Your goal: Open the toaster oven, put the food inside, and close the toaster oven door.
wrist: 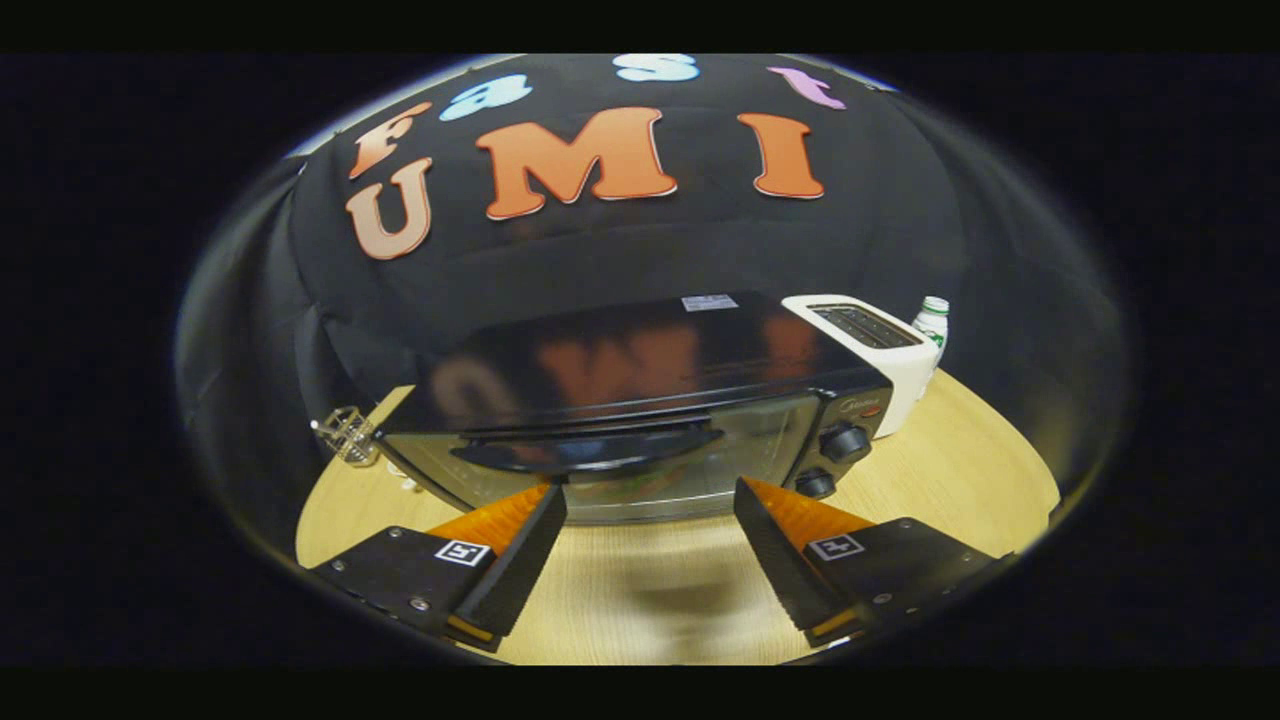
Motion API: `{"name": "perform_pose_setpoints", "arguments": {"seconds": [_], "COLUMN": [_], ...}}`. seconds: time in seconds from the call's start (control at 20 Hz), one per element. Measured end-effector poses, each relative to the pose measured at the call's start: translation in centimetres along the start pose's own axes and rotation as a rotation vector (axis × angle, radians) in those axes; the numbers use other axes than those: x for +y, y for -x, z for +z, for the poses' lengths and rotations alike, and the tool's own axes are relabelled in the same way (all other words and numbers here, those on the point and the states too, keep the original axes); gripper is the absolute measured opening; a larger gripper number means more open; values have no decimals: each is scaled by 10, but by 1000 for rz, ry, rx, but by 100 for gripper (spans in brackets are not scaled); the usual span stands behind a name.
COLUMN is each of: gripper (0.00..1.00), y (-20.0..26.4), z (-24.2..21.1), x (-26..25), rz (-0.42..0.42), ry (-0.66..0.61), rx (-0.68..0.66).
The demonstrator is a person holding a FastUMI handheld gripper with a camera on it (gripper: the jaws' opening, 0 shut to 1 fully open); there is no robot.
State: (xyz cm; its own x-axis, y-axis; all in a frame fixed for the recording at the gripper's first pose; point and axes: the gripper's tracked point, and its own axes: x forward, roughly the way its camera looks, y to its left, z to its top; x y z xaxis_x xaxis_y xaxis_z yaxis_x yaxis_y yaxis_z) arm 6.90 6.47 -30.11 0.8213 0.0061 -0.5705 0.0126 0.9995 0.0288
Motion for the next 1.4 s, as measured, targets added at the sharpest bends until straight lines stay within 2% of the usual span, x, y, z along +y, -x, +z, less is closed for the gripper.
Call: {"name": "perform_pose_setpoints", "arguments": {"seconds": [0.1,0.35,0.55,0.9,1.1,1.4], "gripper": [100,99,99,99,99,99], "y": [19,88,149,248,285,291], "z": [16,112,174,253,272,260], "x": [-6,3,12,-8,-23,-27], "rz": [-12,5,44,38,1,15], "ry": [63,218,201,178,187,162], "rx": [-29,-247,-376,-586,-678,-656]}}
